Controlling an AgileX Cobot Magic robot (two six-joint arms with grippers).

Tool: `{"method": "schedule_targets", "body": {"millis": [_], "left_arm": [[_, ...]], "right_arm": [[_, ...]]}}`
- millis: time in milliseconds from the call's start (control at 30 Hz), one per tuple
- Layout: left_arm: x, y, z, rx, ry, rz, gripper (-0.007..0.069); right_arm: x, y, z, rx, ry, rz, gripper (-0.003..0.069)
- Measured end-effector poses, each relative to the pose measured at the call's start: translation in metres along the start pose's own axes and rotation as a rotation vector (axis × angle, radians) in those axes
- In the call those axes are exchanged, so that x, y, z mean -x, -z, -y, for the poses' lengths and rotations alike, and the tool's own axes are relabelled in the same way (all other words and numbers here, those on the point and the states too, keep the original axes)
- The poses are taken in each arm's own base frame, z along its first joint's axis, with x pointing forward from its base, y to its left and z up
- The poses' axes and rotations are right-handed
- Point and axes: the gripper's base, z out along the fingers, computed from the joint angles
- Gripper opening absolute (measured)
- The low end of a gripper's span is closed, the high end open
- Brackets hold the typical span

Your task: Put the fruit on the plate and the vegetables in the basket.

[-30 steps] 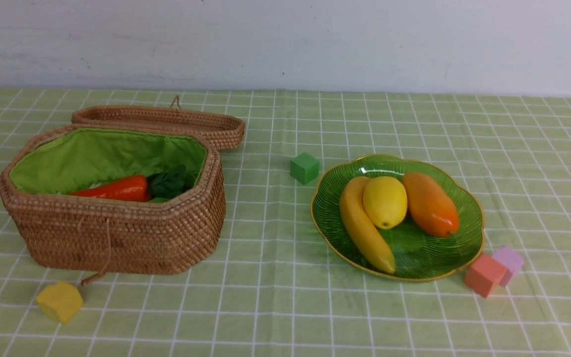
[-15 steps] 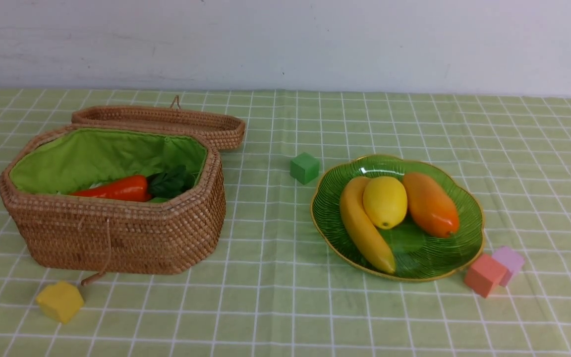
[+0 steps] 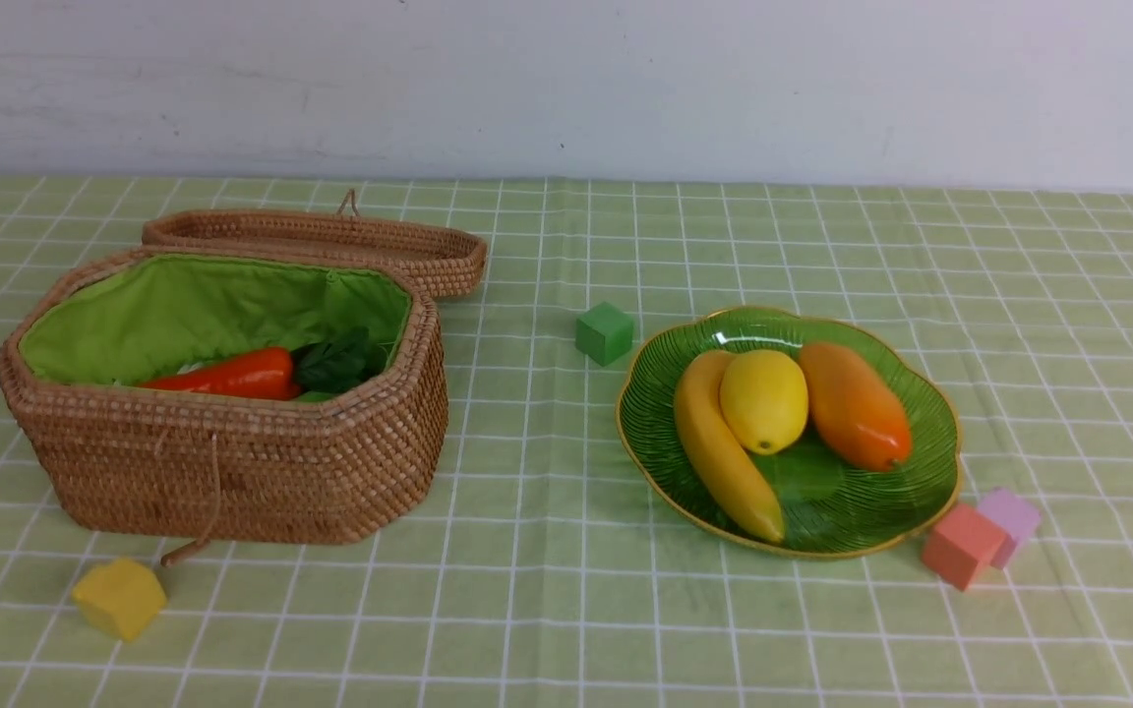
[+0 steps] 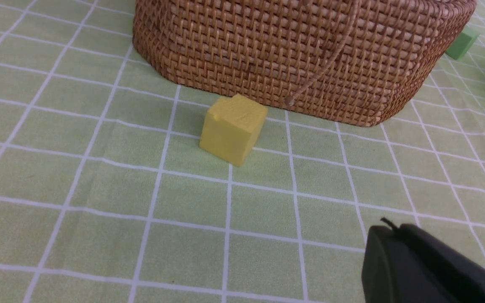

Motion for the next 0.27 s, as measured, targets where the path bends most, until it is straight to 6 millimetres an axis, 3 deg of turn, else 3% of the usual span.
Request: {"method": "schedule_targets", "body": {"millis": [267], "left_arm": [[0.0000, 0.0000, 0.0000, 0.000, 0.000, 0.000, -0.0013]], "right_arm": [[0.0000, 0.0000, 0.0000, 0.000, 0.000, 0.000, 0.0084]]}}
